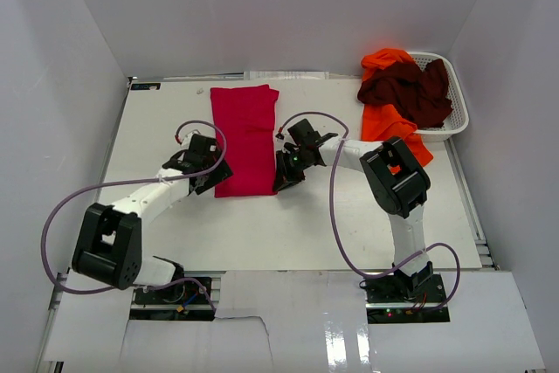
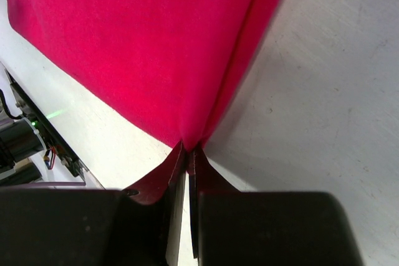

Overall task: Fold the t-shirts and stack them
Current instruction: Grab one side of the 2/3 rectangular tshirt with both arms

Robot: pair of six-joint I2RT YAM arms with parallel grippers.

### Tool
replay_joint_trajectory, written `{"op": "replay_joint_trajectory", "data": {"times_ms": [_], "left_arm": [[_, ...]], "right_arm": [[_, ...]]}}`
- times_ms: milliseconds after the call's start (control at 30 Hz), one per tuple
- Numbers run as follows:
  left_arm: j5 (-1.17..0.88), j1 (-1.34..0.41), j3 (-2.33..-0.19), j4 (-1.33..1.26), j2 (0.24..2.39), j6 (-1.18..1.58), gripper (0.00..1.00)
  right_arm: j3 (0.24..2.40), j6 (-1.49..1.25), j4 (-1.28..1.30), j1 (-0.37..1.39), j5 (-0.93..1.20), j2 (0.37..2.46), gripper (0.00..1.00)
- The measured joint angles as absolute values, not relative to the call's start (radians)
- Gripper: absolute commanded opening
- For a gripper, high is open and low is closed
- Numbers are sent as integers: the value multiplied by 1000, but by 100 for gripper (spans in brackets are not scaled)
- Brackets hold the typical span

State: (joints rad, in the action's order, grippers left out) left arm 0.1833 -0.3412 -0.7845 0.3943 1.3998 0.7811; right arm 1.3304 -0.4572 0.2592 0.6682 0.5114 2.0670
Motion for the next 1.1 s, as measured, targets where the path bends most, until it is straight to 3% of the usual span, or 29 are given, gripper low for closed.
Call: {"op": "replay_joint_trajectory", "data": {"times_ms": [367, 1100], "left_arm": [[202, -340, -796, 501, 1182, 750, 77], [-78, -339, -555, 315, 1163, 919, 70]], "right_arm": [[1330, -457, 259, 668, 512, 2067, 8], [1330, -456, 260, 668, 511, 2067, 8]]}}
